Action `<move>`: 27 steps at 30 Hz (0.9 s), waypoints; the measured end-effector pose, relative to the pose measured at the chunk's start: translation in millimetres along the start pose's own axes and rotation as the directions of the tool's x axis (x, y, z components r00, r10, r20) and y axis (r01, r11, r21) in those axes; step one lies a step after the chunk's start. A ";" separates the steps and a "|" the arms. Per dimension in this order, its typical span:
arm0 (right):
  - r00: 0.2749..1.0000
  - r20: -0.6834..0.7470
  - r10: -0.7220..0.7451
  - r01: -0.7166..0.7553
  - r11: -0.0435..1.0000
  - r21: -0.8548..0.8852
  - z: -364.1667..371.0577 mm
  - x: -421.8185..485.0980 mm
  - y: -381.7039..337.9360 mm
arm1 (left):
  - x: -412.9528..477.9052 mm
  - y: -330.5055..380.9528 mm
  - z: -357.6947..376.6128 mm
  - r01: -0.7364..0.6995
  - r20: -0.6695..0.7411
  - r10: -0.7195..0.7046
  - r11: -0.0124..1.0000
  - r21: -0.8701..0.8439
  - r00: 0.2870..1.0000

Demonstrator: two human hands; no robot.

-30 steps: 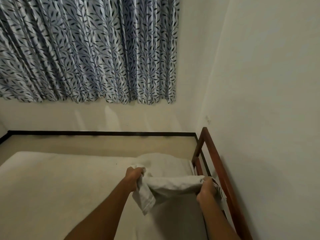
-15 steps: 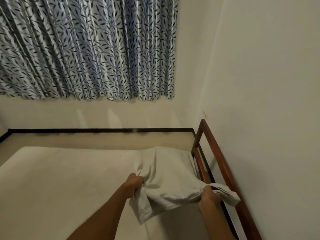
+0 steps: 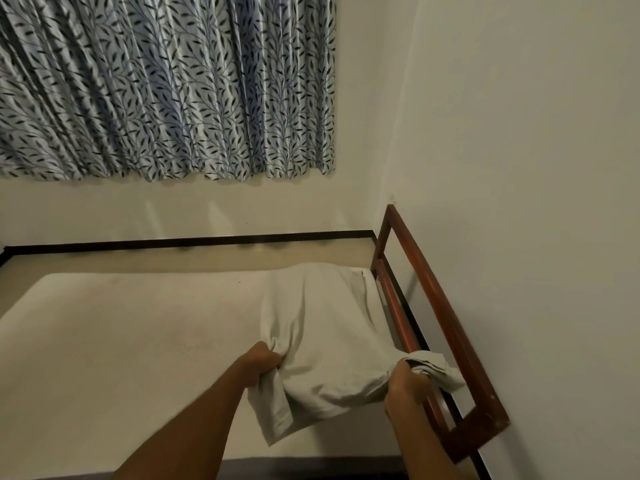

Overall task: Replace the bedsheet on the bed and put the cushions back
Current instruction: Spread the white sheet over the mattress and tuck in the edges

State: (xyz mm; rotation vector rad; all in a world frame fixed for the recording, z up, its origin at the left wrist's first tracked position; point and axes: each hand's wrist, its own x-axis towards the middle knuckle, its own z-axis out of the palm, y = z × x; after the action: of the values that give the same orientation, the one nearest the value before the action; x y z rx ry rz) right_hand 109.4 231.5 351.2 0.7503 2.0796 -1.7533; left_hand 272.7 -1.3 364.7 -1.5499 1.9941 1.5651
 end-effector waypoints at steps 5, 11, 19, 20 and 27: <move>1.000 -0.031 0.000 0.000 1.000 -0.006 -22.4 -8.7 23.5 | -10.9 -15.1 11.0 0.008 0.037 -0.019 0.955 0.295 0.999; 0.989 0.017 -0.149 0.150 0.988 -0.043 -19.5 -9.2 32.5 | -13.3 -21.4 26.2 -0.034 0.048 0.004 0.766 0.642 0.999; 0.864 0.353 -0.359 0.422 0.899 -0.118 15.3 -17.3 23.9 | -17.1 68.2 65.9 -0.231 0.199 0.190 0.951 0.206 0.961; 0.838 0.398 -0.374 0.453 0.883 -0.123 18.9 -18.1 24.7 | -21.4 85.5 73.2 -0.198 0.232 0.177 0.978 0.068 0.956; 0.753 0.517 -0.408 0.530 0.841 -0.109 32.6 -20.8 15.7 | -17.1 119.9 90.7 -0.267 0.153 0.290 0.952 -0.152 0.945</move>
State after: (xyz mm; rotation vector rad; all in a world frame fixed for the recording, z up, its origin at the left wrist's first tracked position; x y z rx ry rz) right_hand 132.4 197.5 343.6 -0.3079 2.1740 -1.6248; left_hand 147.2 69.8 410.1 -1.1583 2.1225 1.8976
